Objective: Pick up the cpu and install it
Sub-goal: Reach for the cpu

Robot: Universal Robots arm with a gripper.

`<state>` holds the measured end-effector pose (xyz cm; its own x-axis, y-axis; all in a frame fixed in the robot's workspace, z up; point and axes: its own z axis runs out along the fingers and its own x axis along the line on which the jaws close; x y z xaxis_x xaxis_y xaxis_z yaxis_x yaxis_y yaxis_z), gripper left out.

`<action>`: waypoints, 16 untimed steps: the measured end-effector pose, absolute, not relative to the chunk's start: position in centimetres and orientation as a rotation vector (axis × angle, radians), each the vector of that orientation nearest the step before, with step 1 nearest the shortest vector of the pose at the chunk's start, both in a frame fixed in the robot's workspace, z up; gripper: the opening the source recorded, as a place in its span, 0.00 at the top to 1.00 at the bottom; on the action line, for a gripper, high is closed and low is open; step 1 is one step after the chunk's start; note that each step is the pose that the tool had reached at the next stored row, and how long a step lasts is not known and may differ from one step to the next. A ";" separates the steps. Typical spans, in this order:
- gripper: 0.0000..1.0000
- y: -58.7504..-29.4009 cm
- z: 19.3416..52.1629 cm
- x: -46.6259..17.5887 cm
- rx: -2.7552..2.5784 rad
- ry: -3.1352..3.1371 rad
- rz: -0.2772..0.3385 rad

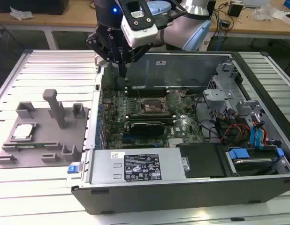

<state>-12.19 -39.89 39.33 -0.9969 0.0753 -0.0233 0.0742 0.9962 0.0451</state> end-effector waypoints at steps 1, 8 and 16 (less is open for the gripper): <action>0.89 -39.9 39.3 -12.2 0.117 3.114 0.069; 0.89 -39.9 39.3 -12.2 0.117 3.114 0.069; 0.89 -39.9 39.3 -13.3 0.117 3.114 0.069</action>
